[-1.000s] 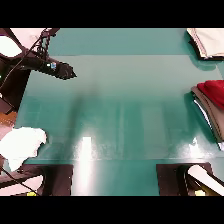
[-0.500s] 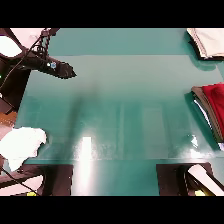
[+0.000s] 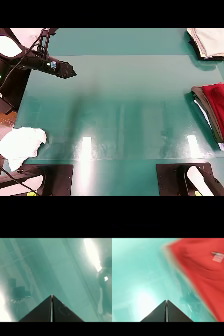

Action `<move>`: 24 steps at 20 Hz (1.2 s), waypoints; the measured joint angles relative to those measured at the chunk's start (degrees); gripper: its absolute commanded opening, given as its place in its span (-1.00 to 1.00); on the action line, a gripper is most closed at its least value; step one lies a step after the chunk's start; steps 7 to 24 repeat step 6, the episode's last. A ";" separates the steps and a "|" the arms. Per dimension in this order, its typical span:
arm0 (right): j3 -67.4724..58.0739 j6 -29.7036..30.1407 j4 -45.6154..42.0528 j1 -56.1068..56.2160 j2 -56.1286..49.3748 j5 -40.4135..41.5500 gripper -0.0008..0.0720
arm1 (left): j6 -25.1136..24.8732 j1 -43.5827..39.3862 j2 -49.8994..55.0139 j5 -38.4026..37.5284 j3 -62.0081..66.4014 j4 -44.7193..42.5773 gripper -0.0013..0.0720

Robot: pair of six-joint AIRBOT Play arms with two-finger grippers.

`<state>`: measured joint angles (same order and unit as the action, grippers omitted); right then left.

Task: Fold the shirts.

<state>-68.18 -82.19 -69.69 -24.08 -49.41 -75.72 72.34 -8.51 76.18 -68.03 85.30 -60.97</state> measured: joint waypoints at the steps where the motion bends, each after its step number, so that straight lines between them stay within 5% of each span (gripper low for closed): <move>1: 0.00 0.00 0.28 2.64 0.15 0.15 -0.92 | 0.02 0.00 0.00 0.02 0.00 0.00 -0.89; 6: 0.00 0.00 0.79 13.07 -1.09 0.50 -0.92 | 0.11 0.00 0.00 0.09 0.00 0.02 -0.89; 24: 0.00 0.00 0.79 13.07 -1.09 0.50 -0.92 | 0.11 0.00 0.00 0.09 0.00 0.02 -0.89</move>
